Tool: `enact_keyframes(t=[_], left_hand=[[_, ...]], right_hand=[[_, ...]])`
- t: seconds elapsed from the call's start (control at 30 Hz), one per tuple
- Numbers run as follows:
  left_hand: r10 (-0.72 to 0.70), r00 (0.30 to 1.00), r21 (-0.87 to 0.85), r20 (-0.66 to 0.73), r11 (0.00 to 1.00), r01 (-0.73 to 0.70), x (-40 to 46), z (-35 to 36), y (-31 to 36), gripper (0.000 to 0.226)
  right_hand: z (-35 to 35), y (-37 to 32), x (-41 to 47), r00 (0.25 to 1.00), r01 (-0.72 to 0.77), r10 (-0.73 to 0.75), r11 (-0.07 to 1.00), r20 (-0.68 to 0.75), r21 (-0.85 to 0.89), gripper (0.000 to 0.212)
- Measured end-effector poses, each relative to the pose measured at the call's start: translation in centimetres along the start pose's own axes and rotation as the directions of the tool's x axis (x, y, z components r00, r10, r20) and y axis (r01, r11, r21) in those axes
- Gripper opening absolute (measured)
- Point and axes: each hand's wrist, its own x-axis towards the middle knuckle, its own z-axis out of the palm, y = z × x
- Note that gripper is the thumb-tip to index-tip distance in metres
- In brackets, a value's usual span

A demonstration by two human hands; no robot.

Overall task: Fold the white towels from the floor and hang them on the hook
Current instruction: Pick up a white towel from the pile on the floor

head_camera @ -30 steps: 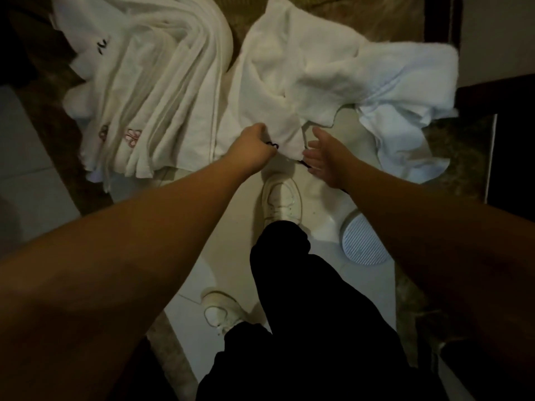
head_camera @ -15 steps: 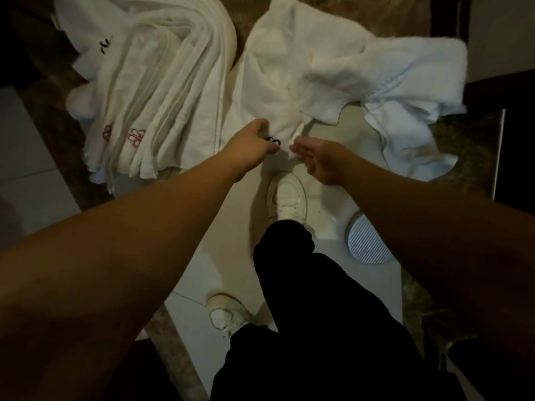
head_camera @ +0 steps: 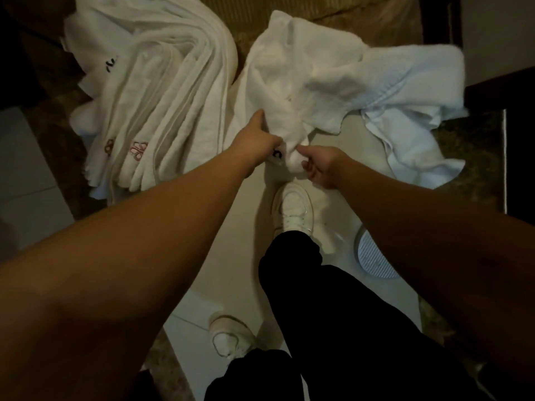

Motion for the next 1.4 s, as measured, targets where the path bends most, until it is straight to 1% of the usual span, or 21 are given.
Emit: enact_keyframes(t=[0.07, 0.13, 0.23, 0.3, 0.33, 0.43, 0.5, 0.57, 0.63, 0.7, 0.77, 0.83, 0.9, 0.97, 1.03, 1.13, 1.2, 1.27, 1.3, 1.33, 1.4], left_hand=[[0.008, 1.000, -0.001, 0.017, 1.000, -0.008, -0.6, 0.3, -0.4, 0.074], [0.016, 0.999, 0.009, 0.040, 1.000, -0.016, -2.0, 0.3, -0.7, 0.074], [0.035, 0.994, 0.030, 0.107, 0.999, -0.039, -5.6, 0.1, -0.2, 0.088], [0.115, 0.981, 0.027, 0.156, 0.992, -0.120, -8.8, -0.3, 1.1, 0.095], [0.170, 0.972, -0.007, 0.165, 0.985, -0.172, -10.5, -0.6, 1.9, 0.093], [0.253, 0.962, -0.089, 0.101, 0.966, -0.244, -15.5, -1.9, 4.6, 0.078], [0.268, 0.962, -0.070, 0.047, 0.962, -0.265, -19.0, -3.3, 6.6, 0.050], [0.287, 0.958, -0.015, 0.000, 0.958, -0.287, -22.3, -4.9, 9.0, 0.030], [0.263, 0.963, 0.063, -0.061, 0.964, -0.259, -25.6, -6.5, 11.2, 0.029], [0.259, 0.958, 0.111, -0.124, 0.963, -0.246, -28.5, -8.2, 13.0, 0.037], [0.285, 0.944, 0.127, -0.165, 0.955, -0.266, -32.3, -9.9, 14.6, 0.038], [0.325, 0.923, 0.158, -0.205, 0.942, -0.296, -36.5, -11.9, 15.9, 0.034], [0.360, 0.904, 0.141, -0.231, 0.932, -0.335, -41.3, -14.2, 17.1, 0.036], [0.407, 0.881, 0.141, -0.242, 0.913, -0.383, -46.5, -16.4, 18.3, 0.039], [0.463, 0.844, 0.158, -0.270, 0.886, -0.436, -52.2, -18.5, 19.7, 0.043], [0.535, 0.781, 0.163, -0.322, 0.844, -0.511, -60.9, -21.2, 21.3, 0.035], [0.565, 0.751, 0.154, -0.343, 0.822, -0.548, -66.7, -22.8, 21.8, 0.024], [0.587, 0.727, 0.137, -0.356, 0.802, -0.581, -72.3, -24.1, 22.1, 0.025], [0.587, 0.724, 0.131, -0.363, 0.801, -0.584, -74.9, -24.6, 22.2, 0.025], [0.582, 0.722, 0.122, -0.375, 0.803, -0.583, -77.5, -24.9, 22.2, 0.025], [0.581, 0.705, 0.120, -0.406, 0.799, -0.589, -82.4, -25.4, 21.8, 0.021]], right_hand=[[0.0, 0.3, -1.3, 0.998, -0.005, 0.002, 0.999, 0.063, 0.052, 0.014], [0.2, 0.1, -3.7, 0.985, 0.003, -0.017, 0.997, 0.173, 0.083, 0.016], [0.7, -0.7, -8.7, 0.953, 0.046, -0.067, 0.996, 0.294, 0.078, 0.025], [1.2, -1.4, -12.5, 0.935, 0.092, -0.113, 0.993, 0.337, 0.076, 0.027], [1.5, -1.9, -14.5, 0.925, 0.111, -0.133, 0.990, 0.357, 0.083, 0.026], [2.5, -3.7, -20.7, 0.893, 0.177, -0.204, 0.979, 0.401, 0.104, 0.022], [3.0, -5.0, -24.9, 0.878, 0.234, -0.261, 0.965, 0.401, 0.116, 0.023], [3.5, -6.2, -29.1, 0.863, 0.310, -0.307, 0.949, 0.401, 0.058, 0.018], [4.0, -7.1, -33.4, 0.842, 0.424, -0.362, 0.903, 0.400, -0.074, 0.012], [4.9, -7.8, -37.9, 0.820, 0.534, -0.440, 0.818, 0.366, -0.212, 0.022], [5.9, -8.2, -42.6, 0.790, 0.608, -0.534, 0.747, 0.303, -0.269, 0.034], [6.9, -8.2, -47.5, 0.745, 0.667, -0.608, 0.671, 0.276, -0.324, 0.026], [8.0, -7.8, -52.7, 0.688, 0.716, -0.663, 0.552, 0.295, -0.427, 0.019], [9.2, -7.0, -57.9, 0.596, 0.772, -0.732, 0.412, 0.329, -0.483, 0.015], [10.5, -5.9, -62.8, 0.487, 0.828, -0.800, 0.294, 0.351, -0.478, 0.007], [12.4, -4.2, -70.1, 0.292, 0.861, -0.874, 0.062, 0.389, -0.506, 0.027], [13.7, -2.9, -75.0, 0.167, 0.853, -0.881, -0.096, 0.443, -0.513, 0.052], [14.6, -1.7, -79.9, 0.061, 0.852, -0.879, -0.201, 0.473, -0.483, 0.074], [15.0, -1.1, -82.2, 0.016, 0.846, -0.869, -0.252, 0.495, -0.469, 0.080], [15.4, -0.4, -84.5, -0.017, 0.832, -0.849, -0.304, 0.527, -0.463, 0.082], [16.3, 1.0, -88.6, -0.053, 0.790, -0.778, -0.416, 0.625, -0.451, 0.071]])
